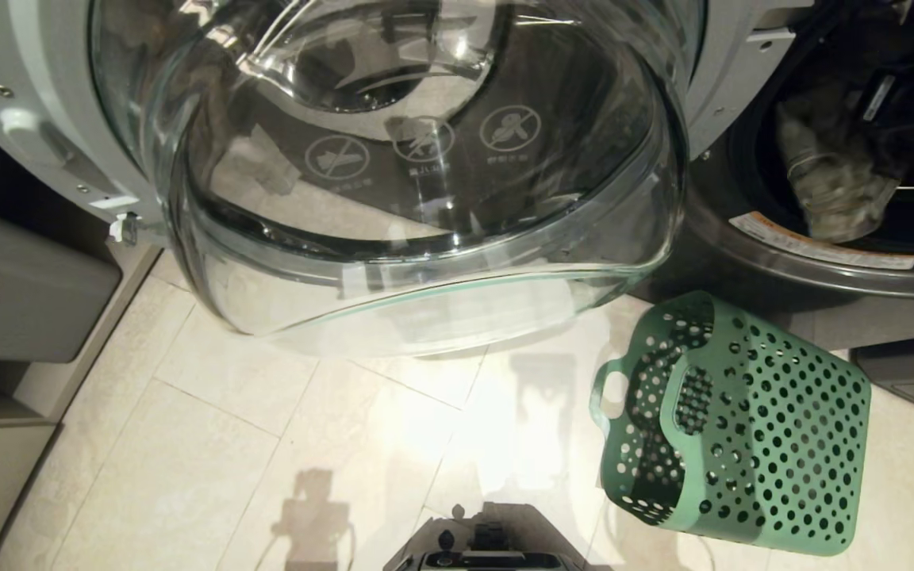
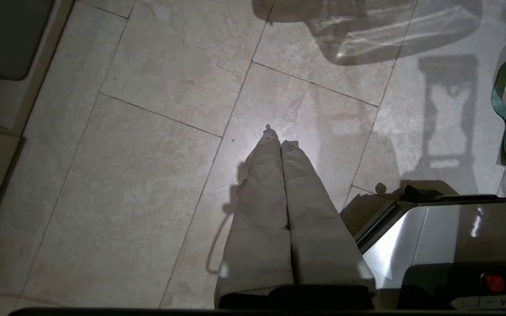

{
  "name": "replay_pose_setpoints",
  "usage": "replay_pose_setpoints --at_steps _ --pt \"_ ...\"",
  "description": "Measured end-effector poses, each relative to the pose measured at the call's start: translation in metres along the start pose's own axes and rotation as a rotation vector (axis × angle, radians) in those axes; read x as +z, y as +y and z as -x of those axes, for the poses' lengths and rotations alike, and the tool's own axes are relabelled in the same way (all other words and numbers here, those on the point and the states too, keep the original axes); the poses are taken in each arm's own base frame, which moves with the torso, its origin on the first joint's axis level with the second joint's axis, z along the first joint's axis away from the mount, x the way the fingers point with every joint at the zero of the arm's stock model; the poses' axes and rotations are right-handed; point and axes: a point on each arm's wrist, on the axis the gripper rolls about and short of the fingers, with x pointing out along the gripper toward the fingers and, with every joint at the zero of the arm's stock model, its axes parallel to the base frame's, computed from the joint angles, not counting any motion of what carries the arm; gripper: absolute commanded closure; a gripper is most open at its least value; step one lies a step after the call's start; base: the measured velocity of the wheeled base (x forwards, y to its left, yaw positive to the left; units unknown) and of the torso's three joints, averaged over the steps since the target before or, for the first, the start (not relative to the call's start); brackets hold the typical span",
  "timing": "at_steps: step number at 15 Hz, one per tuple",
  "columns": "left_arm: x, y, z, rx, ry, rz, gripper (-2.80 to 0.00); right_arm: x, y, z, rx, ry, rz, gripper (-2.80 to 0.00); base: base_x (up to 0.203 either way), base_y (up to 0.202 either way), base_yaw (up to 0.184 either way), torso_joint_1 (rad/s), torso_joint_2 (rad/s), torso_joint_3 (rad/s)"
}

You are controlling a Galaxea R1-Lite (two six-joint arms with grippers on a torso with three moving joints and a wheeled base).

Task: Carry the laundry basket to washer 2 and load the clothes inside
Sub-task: Place the clothes into the washing machine

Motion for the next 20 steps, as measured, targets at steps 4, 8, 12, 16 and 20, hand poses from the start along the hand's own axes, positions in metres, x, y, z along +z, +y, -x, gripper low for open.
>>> replay_pose_setpoints --at_steps 4,8,12,16,20 --pt "0.000 0.000 0.000 0.000 0.000 0.000 0.00 -0.001 -0.005 0.005 -0.016 0.028 -0.001 0.00 0.000 0.000 0.000 0.000 0.00 0.000" --pt "0.000 0.000 0.000 -0.001 0.000 -0.001 0.00 0.005 -0.005 0.004 -0.067 -0.048 0.017 0.00 0.000 0.000 0.000 0.000 0.00 0.000" --pt "0.000 0.000 0.000 -0.001 0.000 0.000 0.00 0.013 -0.007 -0.010 -0.091 -0.264 0.109 0.00 0.000 0.000 0.000 0.000 0.00 0.000" --pt "0.000 0.000 0.000 -0.001 0.000 -0.001 0.00 0.018 -0.012 -0.019 -0.091 -0.467 0.224 0.00 0.000 0.000 0.000 0.000 0.00 0.000" --pt "0.000 0.000 0.000 -0.001 0.000 0.000 0.00 0.025 -0.020 -0.022 -0.118 -0.596 0.302 0.00 0.000 0.000 0.000 0.000 0.00 0.000"
